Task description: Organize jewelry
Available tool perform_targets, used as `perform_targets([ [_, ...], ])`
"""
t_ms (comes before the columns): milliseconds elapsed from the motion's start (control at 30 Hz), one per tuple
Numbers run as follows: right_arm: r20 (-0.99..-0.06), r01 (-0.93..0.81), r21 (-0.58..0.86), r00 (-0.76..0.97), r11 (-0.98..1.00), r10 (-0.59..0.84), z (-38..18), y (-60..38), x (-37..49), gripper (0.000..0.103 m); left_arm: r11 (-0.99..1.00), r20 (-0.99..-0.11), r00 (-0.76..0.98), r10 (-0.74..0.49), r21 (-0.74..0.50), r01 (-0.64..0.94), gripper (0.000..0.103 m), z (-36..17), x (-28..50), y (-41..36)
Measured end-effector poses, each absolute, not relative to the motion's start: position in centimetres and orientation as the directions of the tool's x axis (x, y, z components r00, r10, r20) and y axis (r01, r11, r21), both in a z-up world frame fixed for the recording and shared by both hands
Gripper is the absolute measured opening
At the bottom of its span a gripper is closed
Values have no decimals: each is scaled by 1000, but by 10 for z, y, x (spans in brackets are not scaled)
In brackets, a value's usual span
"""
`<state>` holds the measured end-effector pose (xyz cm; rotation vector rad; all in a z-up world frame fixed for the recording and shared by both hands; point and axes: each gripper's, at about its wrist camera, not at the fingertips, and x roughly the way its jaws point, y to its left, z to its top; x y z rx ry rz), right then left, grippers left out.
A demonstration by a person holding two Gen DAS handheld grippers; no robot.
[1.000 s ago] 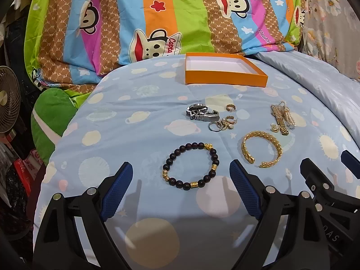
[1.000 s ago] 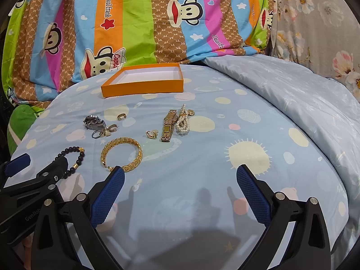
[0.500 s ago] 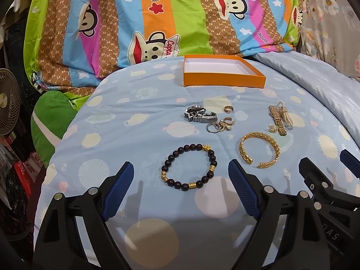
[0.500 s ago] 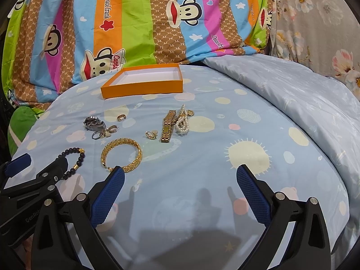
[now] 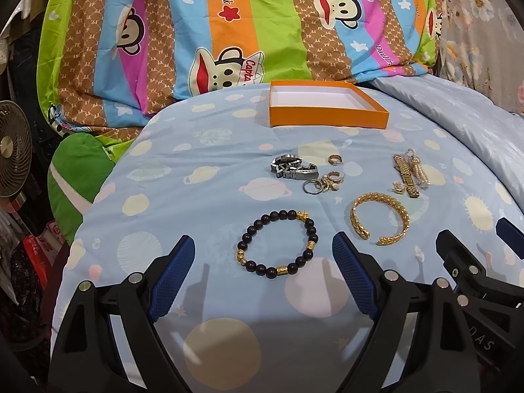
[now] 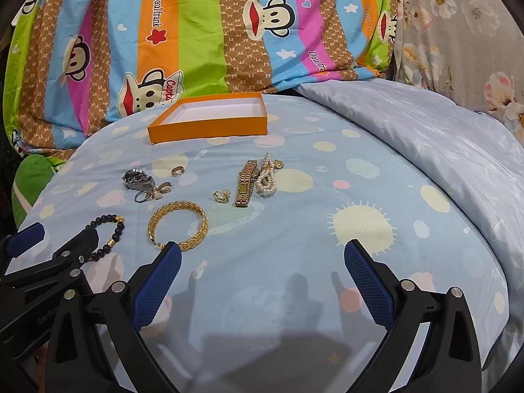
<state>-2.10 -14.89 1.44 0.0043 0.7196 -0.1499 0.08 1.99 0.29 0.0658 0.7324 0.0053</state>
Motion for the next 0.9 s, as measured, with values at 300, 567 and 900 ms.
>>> perform_targets([
  [300,-657,139,-47,741,989,-135,14,-148,-21,98,998,-669,743,26,61,19,83,3,1,20],
  [567,-658,140,-44,741,989,-134,15,-148,-20,98,998,-670,742,24,60,22,83,2,1,20],
  [900,-663,130,-39,739,991,-124,14,-145,-20,98,999,-675,737,19,40,11,88,1,2,23],
])
